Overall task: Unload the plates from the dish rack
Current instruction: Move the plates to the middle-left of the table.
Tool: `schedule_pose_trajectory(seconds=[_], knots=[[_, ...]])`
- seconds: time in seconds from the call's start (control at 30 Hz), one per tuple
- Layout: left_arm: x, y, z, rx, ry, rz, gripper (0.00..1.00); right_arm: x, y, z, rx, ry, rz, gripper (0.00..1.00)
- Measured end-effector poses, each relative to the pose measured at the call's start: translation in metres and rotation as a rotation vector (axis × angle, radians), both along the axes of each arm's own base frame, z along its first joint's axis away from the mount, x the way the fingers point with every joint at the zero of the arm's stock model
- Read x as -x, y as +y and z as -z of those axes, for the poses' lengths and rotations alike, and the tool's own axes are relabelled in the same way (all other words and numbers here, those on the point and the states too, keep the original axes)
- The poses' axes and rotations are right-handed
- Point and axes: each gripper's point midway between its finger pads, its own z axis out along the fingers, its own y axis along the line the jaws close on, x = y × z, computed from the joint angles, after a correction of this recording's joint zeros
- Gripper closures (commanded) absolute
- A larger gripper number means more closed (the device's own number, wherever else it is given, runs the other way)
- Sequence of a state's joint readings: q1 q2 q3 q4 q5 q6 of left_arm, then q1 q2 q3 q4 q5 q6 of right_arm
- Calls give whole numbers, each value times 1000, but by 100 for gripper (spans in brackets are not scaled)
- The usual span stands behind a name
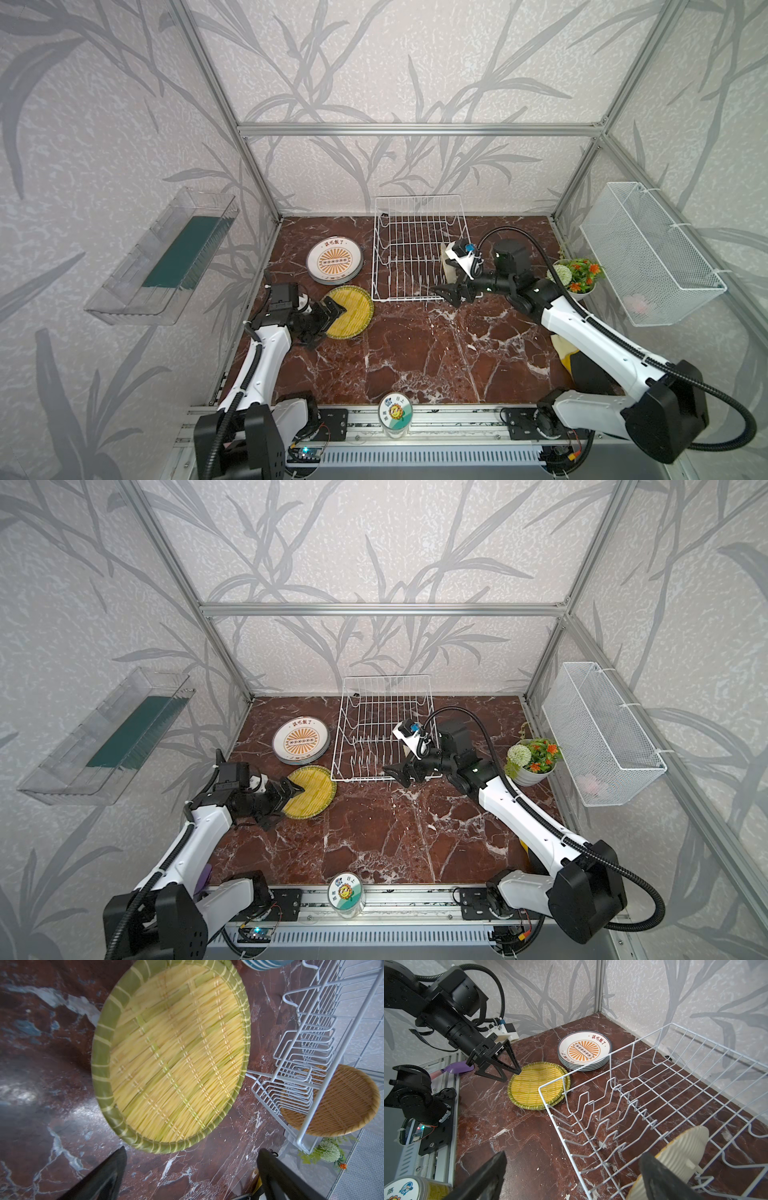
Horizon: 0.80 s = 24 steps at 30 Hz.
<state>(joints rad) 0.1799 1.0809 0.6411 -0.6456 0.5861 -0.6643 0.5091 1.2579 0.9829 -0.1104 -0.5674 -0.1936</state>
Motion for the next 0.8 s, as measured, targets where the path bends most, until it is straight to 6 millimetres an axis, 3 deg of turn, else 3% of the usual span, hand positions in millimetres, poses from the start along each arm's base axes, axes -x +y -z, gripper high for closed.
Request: schedule_pose_trajectory(seconds=[0.23,0.4,0.8], knots=[[7,-2,5,6,47,12,1,0,0,0,3,-5,0,1],[4,1,-2,-11,37,19,1,0,0,0,3,-5,0,1],[-1,5,11,-42,110,70,1,-2,0,0,7,-9,2,1]])
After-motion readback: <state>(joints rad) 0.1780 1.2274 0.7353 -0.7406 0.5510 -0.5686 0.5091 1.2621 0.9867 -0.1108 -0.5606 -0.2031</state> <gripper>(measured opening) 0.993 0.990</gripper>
